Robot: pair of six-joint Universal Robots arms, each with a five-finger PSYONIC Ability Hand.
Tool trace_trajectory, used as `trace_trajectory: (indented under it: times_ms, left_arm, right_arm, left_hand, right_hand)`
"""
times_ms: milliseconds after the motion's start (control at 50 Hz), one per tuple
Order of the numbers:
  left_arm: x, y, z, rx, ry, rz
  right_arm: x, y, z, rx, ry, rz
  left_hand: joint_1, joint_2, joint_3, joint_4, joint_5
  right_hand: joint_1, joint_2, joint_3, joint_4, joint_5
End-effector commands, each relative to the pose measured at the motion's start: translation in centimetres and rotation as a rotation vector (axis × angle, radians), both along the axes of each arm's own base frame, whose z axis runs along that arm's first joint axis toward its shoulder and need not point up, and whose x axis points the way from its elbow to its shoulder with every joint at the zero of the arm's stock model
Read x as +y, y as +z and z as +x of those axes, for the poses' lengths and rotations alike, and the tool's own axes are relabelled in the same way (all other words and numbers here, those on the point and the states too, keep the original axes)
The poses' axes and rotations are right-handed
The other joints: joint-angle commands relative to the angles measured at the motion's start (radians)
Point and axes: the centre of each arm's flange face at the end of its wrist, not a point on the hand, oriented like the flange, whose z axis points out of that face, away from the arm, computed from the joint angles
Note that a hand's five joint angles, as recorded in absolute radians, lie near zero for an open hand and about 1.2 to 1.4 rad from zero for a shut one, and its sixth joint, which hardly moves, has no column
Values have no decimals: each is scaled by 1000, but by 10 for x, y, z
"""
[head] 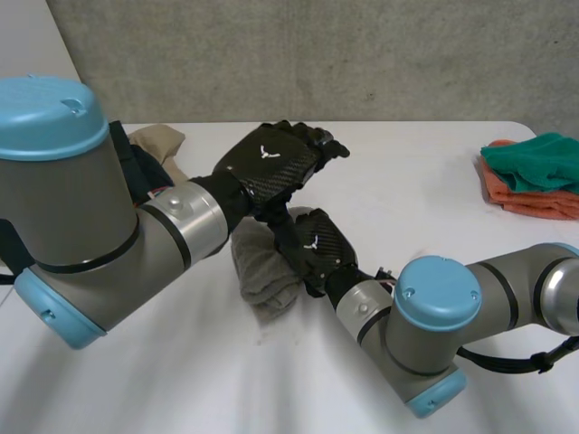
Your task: Fold the laundry.
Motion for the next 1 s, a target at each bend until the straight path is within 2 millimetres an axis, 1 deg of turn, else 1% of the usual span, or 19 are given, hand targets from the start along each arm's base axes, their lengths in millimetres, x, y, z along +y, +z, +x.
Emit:
trace_trajectory:
  times_ms: [20,80,140,200,220,280,300,400,420,440,500,560,580,680,720,740,800,860,1000]
  left_arm:
    - [-8,13,2,30,17,-26]
    - [-9,20,2,48,19,-38]
    - [-12,28,3,70,25,-50]
    - [-13,36,2,87,25,-68]
    - [-13,37,2,89,25,-72]
    - [-12,42,0,97,19,-83]
    - [-11,43,0,99,17,-86]
    - [-10,45,-2,106,11,-96]
    - [-9,45,-2,106,9,-96]
    - [-8,45,-3,108,8,-98]
    - [-8,45,-3,108,6,-99]
    - [-9,45,-4,110,6,-102]
    - [-9,44,-4,110,6,-102]
    - [-8,39,-6,105,-1,-94]
    - [-7,38,-7,103,-4,-90]
    - [-6,36,-7,101,-6,-87]
    - [-6,35,-7,99,-4,-83]
    - [-5,34,-7,97,-4,-81]
    - [-5,32,-7,92,-1,-73]
  right_arm:
    - [-40,27,-14,-90,-91,-27]
    - [-60,53,-22,-152,-126,-75]
    - [-98,92,-37,-251,-188,-148]
    - [-124,114,-53,-314,-235,-189]
    - [-142,130,-66,-356,-264,-221]
    - [-165,152,-85,-419,-296,-280]
    - [-181,165,-100,-458,-318,-323]
    - [-224,190,-158,-509,-413,-428]
    - [-230,188,-168,-508,-428,-432]
    - [-245,187,-190,-505,-454,-452]
    - [-264,183,-216,-502,-457,-468]
    - [-288,162,-246,-488,-439,-448]
    - [-298,146,-260,-478,-424,-415]
    - [-324,90,-298,-453,-406,-349]
    - [-329,72,-311,-446,-408,-335]
    - [-332,54,-324,-441,-407,-314]
    - [-335,21,-348,-434,-409,-255]
    - [-332,-3,-370,-426,-426,-204]
    - [-320,-25,-376,-392,-390,-147]
  left_hand:
    - [-25,-28,-34,-25,-46]
    - [-25,-28,-34,-25,-46]
    - [-25,-28,-34,-25,-46]
    - [-23,-26,-31,-22,-43]
    - [-25,-28,-34,-25,-46]
    - [-23,-26,-31,-22,-43]
    - [-25,-28,-34,-25,-46]
    - [-25,-28,-34,-25,-46]
    - [-23,-26,-31,-22,-43]
    - [-23,-26,-31,-22,-43]
    - [-23,-26,-31,-22,-43]
    - [-23,-26,-31,-22,-43]
    - [-23,-26,-31,-22,-43]
    - [-20,-23,-28,-19,-40]
    - [-20,-23,-28,-19,-40]
    - [-20,-23,-28,-19,-40]
    - [-17,-20,-25,-16,-37]
    - [-17,-20,-25,-16,-37]
    - [-14,-17,-22,-13,-34]
  right_hand:
    - [397,265,263,220,301]
    - [397,265,263,220,301]
    - [397,265,263,220,301]
    - [397,265,263,220,301]
    - [397,265,263,220,301]
    - [397,265,263,220,301]
    - [397,265,263,220,301]
    - [397,265,263,220,301]
    - [397,265,263,220,301]
    - [397,265,263,220,301]
    - [397,265,263,220,301]
    - [397,265,263,220,301]
    - [397,265,263,220,301]
    - [397,265,263,220,301]
    - [397,265,263,220,301]
    - [397,265,263,220,301]
    - [397,265,263,220,301]
    - [397,265,263,220,301]
    - [397,265,263,220,301]
